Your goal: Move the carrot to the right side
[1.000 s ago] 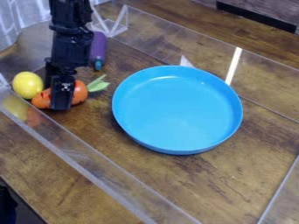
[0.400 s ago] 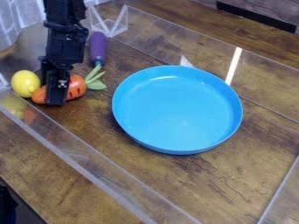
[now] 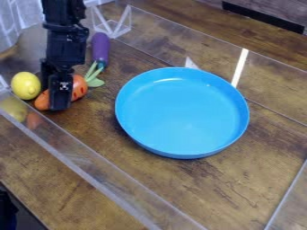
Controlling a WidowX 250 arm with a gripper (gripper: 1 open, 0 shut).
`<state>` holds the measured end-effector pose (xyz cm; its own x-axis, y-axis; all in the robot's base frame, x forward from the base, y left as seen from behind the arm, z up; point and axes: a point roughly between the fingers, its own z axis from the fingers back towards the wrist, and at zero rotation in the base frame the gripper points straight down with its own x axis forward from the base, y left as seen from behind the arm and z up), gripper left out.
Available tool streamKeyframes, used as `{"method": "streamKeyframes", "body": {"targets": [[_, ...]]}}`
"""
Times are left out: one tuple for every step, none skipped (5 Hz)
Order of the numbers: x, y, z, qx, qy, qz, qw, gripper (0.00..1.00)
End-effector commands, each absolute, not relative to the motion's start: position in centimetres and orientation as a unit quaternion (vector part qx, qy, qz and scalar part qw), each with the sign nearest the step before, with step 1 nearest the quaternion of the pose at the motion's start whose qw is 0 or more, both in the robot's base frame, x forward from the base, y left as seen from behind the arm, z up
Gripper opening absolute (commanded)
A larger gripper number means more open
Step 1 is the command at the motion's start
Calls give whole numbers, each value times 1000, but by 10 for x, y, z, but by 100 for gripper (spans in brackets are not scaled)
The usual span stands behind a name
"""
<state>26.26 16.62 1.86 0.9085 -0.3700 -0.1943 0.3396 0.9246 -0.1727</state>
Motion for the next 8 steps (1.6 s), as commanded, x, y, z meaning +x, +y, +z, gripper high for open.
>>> {"method": "streamKeyframes", "body": {"targets": [[255, 172, 16, -80, 108, -174, 976, 0], [254, 171, 16, -90, 104, -172, 975, 0], [254, 168, 16, -99, 96, -173, 975, 100], [254, 166, 15, -106, 90, -173, 975, 100], [254, 165, 15, -112, 86, -171, 975, 0], [255, 164, 15, -118, 82, -170, 975, 0], [255, 161, 16, -121, 75, -171, 975, 100], [255, 159, 15, -124, 71, -171, 975, 100]]}}
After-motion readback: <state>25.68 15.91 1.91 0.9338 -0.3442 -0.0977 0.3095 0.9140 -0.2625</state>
